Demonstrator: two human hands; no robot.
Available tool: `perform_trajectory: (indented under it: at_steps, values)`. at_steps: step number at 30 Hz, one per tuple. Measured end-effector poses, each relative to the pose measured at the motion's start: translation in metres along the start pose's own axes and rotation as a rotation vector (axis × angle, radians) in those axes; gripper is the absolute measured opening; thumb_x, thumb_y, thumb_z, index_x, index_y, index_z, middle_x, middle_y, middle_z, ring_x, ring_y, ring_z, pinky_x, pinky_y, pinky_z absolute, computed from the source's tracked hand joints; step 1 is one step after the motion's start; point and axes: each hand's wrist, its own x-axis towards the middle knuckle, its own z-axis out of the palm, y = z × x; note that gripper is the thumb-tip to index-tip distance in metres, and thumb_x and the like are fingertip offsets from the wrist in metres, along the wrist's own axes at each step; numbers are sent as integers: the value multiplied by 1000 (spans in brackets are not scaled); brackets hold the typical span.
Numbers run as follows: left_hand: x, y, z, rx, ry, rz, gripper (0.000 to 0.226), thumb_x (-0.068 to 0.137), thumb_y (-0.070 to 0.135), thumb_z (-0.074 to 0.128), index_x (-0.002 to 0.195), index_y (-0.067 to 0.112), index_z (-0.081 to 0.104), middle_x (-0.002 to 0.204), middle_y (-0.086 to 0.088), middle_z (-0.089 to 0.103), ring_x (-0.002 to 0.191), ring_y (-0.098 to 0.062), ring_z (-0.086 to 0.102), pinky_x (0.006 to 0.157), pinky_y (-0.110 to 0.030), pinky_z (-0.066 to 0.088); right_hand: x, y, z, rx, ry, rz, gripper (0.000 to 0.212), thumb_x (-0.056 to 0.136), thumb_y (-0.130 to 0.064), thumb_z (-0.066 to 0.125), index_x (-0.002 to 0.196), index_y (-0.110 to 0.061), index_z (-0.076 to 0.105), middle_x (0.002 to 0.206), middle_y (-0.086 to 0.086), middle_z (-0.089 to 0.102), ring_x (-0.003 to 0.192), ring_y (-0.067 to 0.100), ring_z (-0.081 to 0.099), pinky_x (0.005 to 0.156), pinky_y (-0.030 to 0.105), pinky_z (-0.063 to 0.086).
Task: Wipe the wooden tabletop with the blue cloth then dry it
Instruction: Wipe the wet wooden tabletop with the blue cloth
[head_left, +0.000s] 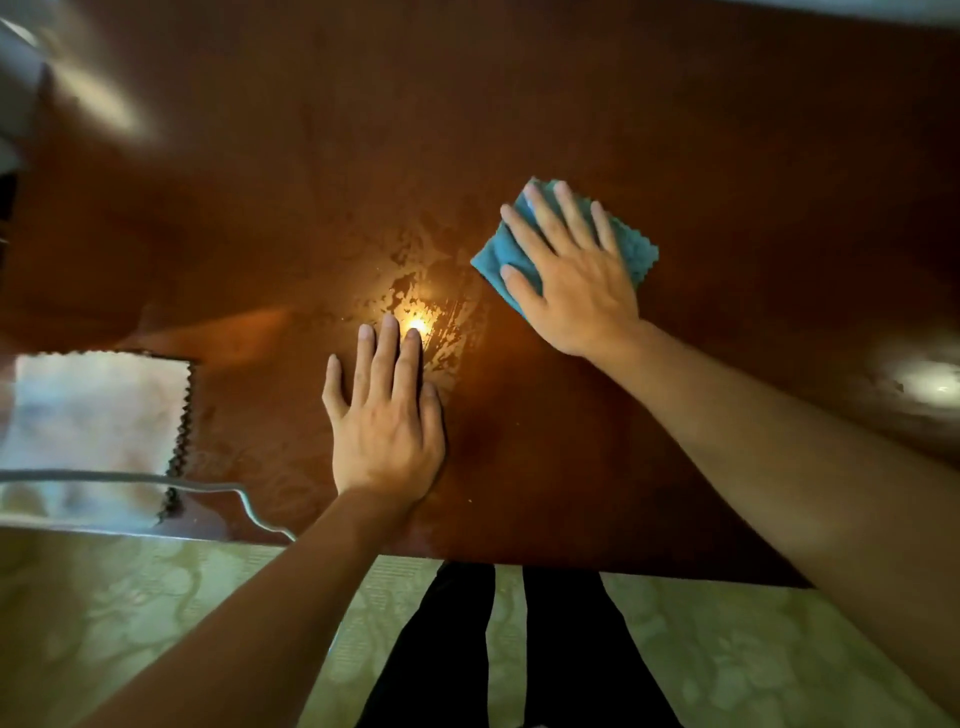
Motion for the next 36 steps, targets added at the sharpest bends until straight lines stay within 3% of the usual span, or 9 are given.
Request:
perform_trajectory:
  at_steps: [7, 11, 15, 19, 24, 28, 36]
  values:
    - [2, 5, -9, -175, 3, -50, 59, 100, 42, 35, 152, 15, 40, 164, -3, 27, 155, -19, 10, 124, -47, 1, -157, -104, 34, 110, 34, -20, 64, 105, -55, 28, 162, -24, 27, 171, 5, 19, 159, 29, 7, 127, 55, 10]
    - [-2, 11, -16, -171, -28, 2, 55, 99, 37, 37, 148, 13, 45, 163, -7, 30, 154, -23, 13, 122, -53, 5, -168, -106, 36, 154, 69, 3, 62, 105, -53, 40, 159, -24, 34, 169, 3, 25, 159, 25, 12, 128, 52, 12]
    - [-17, 58, -10, -140, -112, 206, 55, 102, 36, 29, 147, 11, 46, 162, -9, 31, 154, -24, 15, 120, -56, 6, -196, -65, 41, 189, 104, 92, 62, 103, -54, 46, 158, -27, 37, 169, 1, 26, 159, 23, 12, 128, 52, 12]
    - [-32, 120, 6, -94, -206, 330, 57, 102, 37, 26, 150, 12, 43, 164, -7, 27, 154, -24, 11, 120, -55, 6, -233, 20, 42, 135, 124, 264, 63, 104, -58, 36, 159, -28, 35, 169, 1, 24, 159, 23, 11, 129, 51, 10]
    - [-38, 166, 19, -59, -246, 407, 56, 102, 37, 29, 150, 12, 43, 163, -7, 30, 154, -25, 11, 120, -54, 6, -282, 142, 32, 106, 70, 585, 66, 105, -58, 20, 162, -25, 25, 170, 7, 19, 158, 30, 12, 127, 53, 8]
    - [-39, 179, 18, -38, -265, 404, 54, 101, 34, 33, 148, 11, 45, 162, -7, 31, 154, -25, 12, 120, -54, 9, -299, 214, 19, 130, 71, 814, 68, 104, -56, 21, 163, -22, 21, 171, 11, 17, 158, 33, 11, 126, 57, 10]
    - [-44, 153, 0, -12, -263, 287, 56, 99, 34, 33, 150, 14, 44, 163, -3, 29, 154, -21, 13, 121, -48, 7, -253, 216, 9, 196, 62, 929, 72, 101, -56, 13, 164, -22, 12, 172, 9, 7, 159, 32, 2, 126, 59, 4]
